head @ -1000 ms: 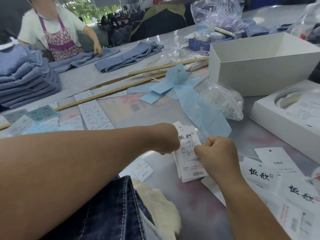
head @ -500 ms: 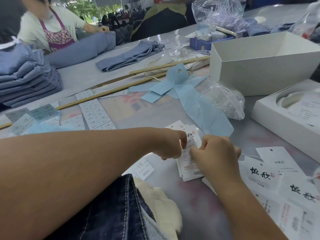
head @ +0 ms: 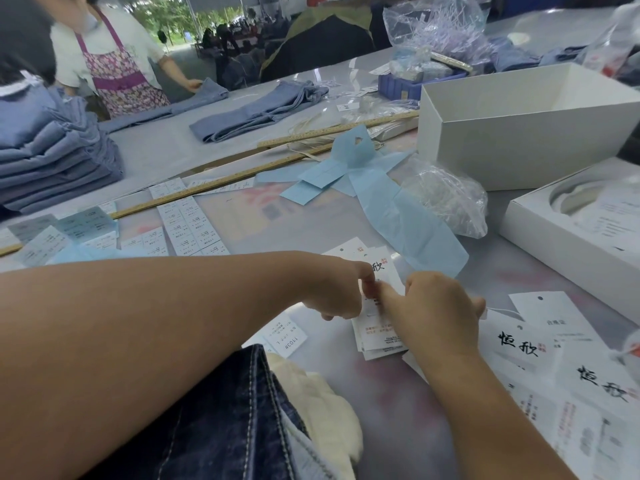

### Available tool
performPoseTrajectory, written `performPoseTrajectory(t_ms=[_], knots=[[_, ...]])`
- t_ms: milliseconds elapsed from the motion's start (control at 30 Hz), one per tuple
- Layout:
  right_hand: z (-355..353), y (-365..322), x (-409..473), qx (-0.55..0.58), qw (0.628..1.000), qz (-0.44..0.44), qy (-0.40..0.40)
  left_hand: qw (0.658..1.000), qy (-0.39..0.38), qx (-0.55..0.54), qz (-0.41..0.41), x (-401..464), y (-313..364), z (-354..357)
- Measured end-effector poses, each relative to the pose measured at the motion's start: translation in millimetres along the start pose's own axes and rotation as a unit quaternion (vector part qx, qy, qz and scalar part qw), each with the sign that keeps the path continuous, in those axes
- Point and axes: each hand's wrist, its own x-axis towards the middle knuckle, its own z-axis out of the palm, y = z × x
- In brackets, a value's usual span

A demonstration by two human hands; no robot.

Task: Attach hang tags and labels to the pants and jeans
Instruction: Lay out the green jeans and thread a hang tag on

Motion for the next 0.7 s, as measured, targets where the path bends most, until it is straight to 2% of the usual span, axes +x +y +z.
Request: performPoseTrajectory(t_ms=[267, 600, 700], knots=[[4.3, 1.0, 5.4, -0.005, 1.0, 0.015, -0.002, 0.999, -0.041, 0.015, 0.022, -1.8, -0.1, 0.3], [3.6, 0.3, 6.8, 0.022, 0.999, 0.036, -0.008, 0.997, -0.044, 0.045, 0.034, -2.8, 2.4, 0.8], [2.3, -1.4, 5.7, 0.036, 0.999, 0.023, 0.013, 0.997, -0.04, 0.045, 0.038, -3.0, 2.0, 1.8]])
